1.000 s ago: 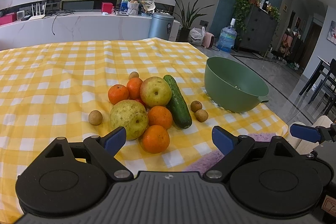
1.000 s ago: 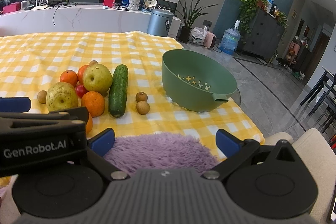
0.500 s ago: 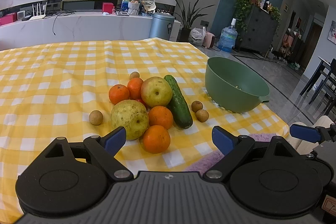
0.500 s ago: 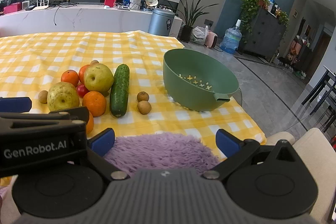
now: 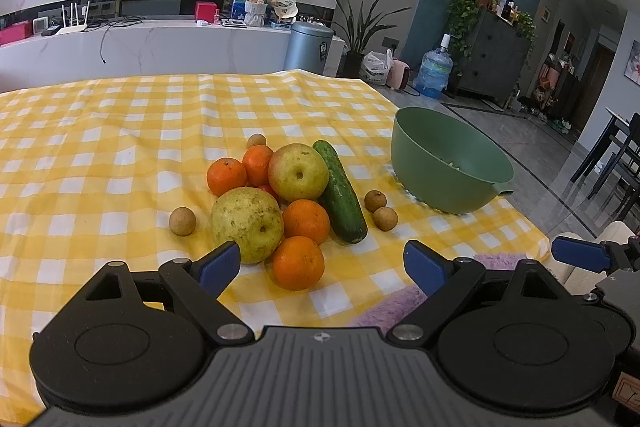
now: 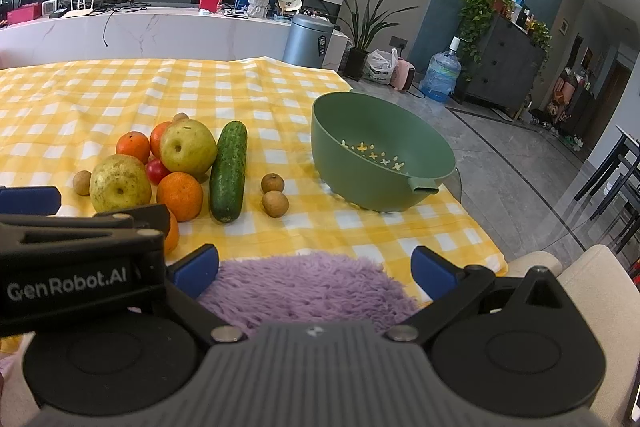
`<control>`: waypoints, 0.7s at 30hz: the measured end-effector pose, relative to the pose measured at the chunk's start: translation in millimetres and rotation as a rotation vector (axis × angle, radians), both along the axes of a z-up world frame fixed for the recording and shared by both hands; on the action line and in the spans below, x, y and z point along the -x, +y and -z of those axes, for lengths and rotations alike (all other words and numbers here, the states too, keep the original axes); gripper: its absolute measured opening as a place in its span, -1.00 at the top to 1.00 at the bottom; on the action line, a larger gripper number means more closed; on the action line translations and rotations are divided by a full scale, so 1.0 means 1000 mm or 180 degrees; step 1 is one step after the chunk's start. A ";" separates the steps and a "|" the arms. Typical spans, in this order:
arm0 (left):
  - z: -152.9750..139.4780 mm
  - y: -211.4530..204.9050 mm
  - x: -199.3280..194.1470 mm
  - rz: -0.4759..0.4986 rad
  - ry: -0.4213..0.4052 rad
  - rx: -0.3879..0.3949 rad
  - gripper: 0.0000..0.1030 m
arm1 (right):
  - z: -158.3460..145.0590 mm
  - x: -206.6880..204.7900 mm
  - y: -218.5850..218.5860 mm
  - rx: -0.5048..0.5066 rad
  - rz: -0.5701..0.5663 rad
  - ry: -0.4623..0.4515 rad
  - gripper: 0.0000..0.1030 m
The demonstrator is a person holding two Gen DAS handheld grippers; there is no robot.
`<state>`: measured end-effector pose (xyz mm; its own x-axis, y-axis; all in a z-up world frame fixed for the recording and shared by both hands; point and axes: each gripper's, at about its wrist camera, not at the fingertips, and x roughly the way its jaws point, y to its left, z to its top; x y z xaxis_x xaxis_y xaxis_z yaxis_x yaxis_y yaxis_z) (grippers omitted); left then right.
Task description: Organize fruits
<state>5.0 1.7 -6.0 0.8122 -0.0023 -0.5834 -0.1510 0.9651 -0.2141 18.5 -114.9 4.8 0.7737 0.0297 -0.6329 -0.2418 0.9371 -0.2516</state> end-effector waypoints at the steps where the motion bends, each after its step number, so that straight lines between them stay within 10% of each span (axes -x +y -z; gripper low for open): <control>1: 0.000 0.000 0.000 -0.0005 -0.0002 -0.0006 -1.00 | 0.000 0.000 0.000 0.0001 0.0001 0.0000 -0.91; 21: 0.001 -0.001 0.000 -0.0002 0.0021 0.0020 -1.00 | 0.000 0.000 0.000 0.0000 0.0001 -0.0002 -0.91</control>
<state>4.9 0.7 -7.4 0.8083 -0.0056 -0.5887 -0.1530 0.9636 -0.2192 18.4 -115.0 4.7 0.7741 0.0294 -0.6324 -0.2413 0.9372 -0.2518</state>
